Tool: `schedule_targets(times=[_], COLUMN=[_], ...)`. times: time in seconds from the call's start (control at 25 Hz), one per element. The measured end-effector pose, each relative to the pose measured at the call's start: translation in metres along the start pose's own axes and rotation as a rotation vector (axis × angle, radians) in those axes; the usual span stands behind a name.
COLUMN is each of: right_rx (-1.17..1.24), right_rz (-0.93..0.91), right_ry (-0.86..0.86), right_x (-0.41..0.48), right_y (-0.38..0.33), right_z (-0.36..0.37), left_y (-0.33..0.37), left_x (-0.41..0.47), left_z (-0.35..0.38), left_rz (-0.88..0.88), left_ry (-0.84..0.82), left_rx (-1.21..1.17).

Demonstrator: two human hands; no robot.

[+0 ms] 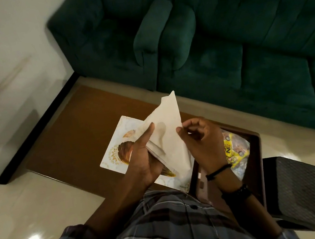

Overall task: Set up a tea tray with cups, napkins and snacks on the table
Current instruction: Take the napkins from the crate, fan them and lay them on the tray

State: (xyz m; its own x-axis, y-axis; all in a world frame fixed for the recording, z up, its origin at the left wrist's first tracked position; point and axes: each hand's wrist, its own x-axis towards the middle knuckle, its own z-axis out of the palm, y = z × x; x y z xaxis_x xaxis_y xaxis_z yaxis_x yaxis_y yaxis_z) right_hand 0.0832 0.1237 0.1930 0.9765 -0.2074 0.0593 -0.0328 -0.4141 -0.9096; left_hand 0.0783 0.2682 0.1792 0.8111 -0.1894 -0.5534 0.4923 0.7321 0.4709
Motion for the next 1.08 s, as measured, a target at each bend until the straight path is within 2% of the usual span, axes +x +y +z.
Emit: schedule_targets(times=[0.52, 0.68, 0.88, 1.0, 1.08], right_rx=[-0.05, 0.043, -0.003, 0.033, 0.083], right_rz=[-0.037, -0.001, -0.026, 0.054, 0.172], right_ry=[-0.065, -0.135, -0.09, -0.101, -0.214], right_x=[0.003, 0.006, 0.009, 0.012, 0.013], right_y=[0.019, 0.025, 0.03, 0.032, 0.034], right_z=[-0.042, -0.05, -0.056, -0.06, -0.062], left_y=[-0.033, -0.04, -0.049, -0.052, -0.054], left_x=[0.01, 0.014, 0.018, 0.017, 0.018], left_z=[0.021, 0.027, 0.035, 0.039, 0.04], left_rz=[0.016, 0.027, 0.027, 0.04, 0.05], left_ry=[-0.06, -0.057, -0.016, -0.025, -0.042], left_rx=[-0.021, -0.009, 0.0, 0.019, 0.036])
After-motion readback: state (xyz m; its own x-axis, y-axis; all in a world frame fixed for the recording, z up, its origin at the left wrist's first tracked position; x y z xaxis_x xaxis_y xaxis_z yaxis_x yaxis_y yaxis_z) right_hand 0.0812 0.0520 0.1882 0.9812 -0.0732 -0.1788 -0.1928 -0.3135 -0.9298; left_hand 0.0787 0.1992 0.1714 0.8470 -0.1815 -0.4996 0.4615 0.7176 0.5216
